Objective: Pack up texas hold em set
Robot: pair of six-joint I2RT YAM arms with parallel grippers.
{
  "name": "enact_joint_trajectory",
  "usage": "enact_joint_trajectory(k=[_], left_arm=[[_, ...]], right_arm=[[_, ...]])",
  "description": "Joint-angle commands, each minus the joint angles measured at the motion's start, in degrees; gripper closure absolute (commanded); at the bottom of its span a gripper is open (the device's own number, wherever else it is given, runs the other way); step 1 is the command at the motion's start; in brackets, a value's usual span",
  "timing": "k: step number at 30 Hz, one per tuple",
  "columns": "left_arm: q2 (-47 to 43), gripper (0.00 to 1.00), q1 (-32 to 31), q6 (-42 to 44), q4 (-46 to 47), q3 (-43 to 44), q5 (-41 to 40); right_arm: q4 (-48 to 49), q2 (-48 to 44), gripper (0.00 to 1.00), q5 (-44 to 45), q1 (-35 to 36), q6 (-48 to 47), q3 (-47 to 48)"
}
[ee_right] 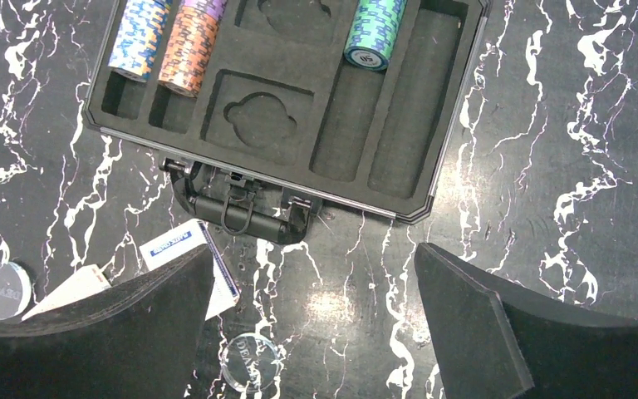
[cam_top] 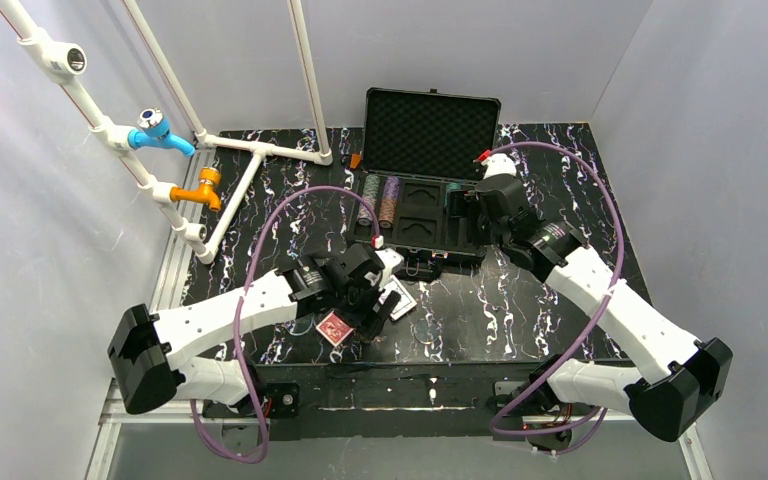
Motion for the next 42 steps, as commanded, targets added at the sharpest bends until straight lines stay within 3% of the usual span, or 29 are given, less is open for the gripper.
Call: enact_joint_trajectory(k=[1, 32, 37, 42], left_arm=[[2.15, 0.27, -1.70, -1.94, -0.40, -0.08, -3.59], [10.38, 0.51, -3.24, -4.80, 2.61, -2.67, -4.70], [10.58, 0.51, -3.33, -4.98, 3.34, -3.13, -4.79], [11.04, 0.45, -3.41, -4.93, 3.97, -3.08, -5.25]], right_arm=[[1.91, -1.98, 0.02, -0.05, 0.29, -0.27, -0.91], [1.66, -3.90, 0.02, 0.02, 0.30, -2.56, -2.21], [1.84, -4.10, 0.02, -0.05, 0.30, -2.81, -2.24], [1.85, -4.31, 0.02, -0.14, 0.30, -2.98, -2.30]])
